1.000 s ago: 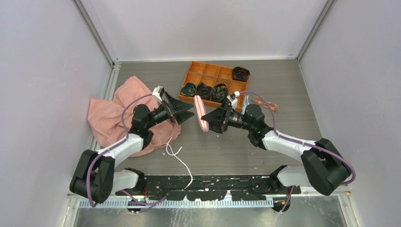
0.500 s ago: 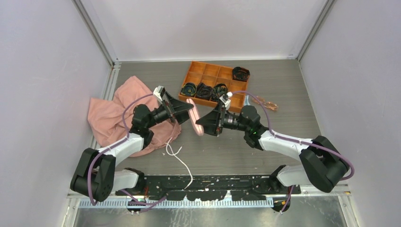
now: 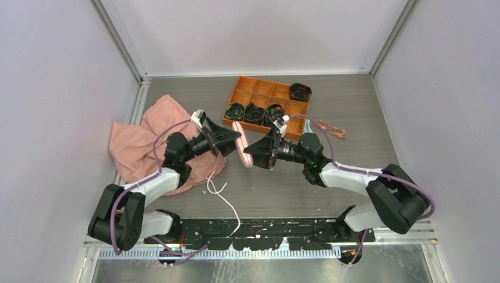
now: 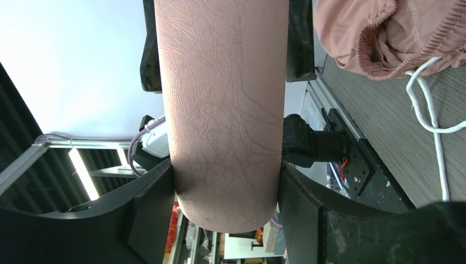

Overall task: Organize the sunglasses
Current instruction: Open the sunglasses case.

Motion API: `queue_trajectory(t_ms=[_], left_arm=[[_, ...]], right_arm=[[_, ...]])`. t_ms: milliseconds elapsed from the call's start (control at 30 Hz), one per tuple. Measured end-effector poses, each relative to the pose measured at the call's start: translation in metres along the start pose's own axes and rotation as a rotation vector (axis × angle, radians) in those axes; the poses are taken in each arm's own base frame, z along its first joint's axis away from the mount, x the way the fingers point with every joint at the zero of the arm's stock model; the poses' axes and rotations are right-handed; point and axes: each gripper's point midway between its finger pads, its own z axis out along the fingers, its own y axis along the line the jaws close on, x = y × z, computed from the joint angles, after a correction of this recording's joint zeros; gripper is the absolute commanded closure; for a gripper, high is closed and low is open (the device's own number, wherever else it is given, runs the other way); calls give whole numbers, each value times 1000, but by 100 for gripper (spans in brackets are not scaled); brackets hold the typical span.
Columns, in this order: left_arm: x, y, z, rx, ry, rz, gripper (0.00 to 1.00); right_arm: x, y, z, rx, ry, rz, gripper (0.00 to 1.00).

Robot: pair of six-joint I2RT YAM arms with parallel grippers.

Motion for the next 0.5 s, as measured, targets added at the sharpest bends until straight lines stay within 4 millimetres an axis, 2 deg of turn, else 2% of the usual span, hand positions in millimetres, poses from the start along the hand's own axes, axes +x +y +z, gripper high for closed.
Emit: queue_trajectory(t_ms=[67, 133, 200, 267, 300, 500], left_arm=[[0, 0, 0, 1, -1, 2, 28], [-1, 0, 0, -1, -3, 1, 39], [-1, 2, 0, -7, -5, -6, 60], [-1, 1, 0, -5, -7, -17, 88], [-2, 0, 0, -3, -9, -27, 98], [-2, 1, 0, -6, -12, -30, 99]], right_arm=[[-1, -3, 2, -5, 0, 16, 73], [-2, -6, 3, -9, -1, 29, 73], [-3, -4, 4, -22, -1, 30, 73], [-3, -3, 3, -29, -1, 24, 69], [-3, -2, 3, -32, -1, 21, 68], [-3, -2, 3, -33, -2, 26, 60]])
